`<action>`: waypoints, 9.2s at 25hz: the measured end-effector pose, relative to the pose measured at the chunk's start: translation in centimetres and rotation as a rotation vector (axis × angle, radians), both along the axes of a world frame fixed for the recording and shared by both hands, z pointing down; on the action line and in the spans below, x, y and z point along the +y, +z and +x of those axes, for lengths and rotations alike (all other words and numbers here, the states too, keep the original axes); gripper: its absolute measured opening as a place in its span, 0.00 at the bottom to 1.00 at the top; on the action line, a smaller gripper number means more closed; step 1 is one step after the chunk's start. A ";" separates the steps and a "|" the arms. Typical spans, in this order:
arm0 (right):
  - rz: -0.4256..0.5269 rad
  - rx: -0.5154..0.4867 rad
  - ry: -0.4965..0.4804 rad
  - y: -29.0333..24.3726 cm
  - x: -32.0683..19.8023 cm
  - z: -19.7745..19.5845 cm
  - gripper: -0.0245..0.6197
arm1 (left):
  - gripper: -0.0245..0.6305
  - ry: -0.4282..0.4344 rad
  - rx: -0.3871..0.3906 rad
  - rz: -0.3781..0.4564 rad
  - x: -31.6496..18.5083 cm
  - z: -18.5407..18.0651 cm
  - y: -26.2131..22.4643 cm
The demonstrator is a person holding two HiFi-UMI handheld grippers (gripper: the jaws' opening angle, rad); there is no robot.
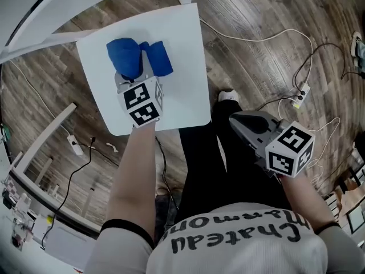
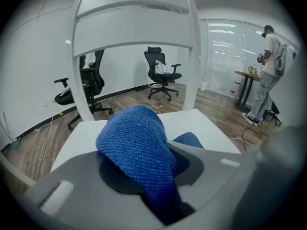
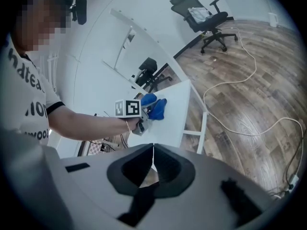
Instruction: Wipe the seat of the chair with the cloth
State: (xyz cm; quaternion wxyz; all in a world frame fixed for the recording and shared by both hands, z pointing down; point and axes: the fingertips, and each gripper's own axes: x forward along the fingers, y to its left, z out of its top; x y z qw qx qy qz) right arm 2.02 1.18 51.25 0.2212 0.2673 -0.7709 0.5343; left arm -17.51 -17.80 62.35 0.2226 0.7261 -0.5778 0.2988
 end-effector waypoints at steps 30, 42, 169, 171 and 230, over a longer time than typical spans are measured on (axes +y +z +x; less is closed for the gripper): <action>0.043 0.008 -0.016 -2.2 0.5 3.6 0.06 | 0.22 0.040 0.076 0.003 3.0 4.1 -3.0; -0.006 -0.020 -0.223 -1.0 -1.1 -8.5 0.06 | 0.22 -0.166 -0.195 -0.102 5.7 -20.1 0.1; -0.099 -0.072 0.120 2.4 16.2 6.2 0.06 | 0.20 0.393 0.166 0.100 15.3 19.1 -2.6; -0.093 -0.072 0.071 2.1 15.6 4.9 0.06 | 0.20 0.352 0.164 0.141 15.4 16.9 -3.9; -0.100 -0.125 -0.003 2.2 16.9 2.5 0.06 | 0.17 -0.111 -0.057 -0.021 21.5 0.7 1.3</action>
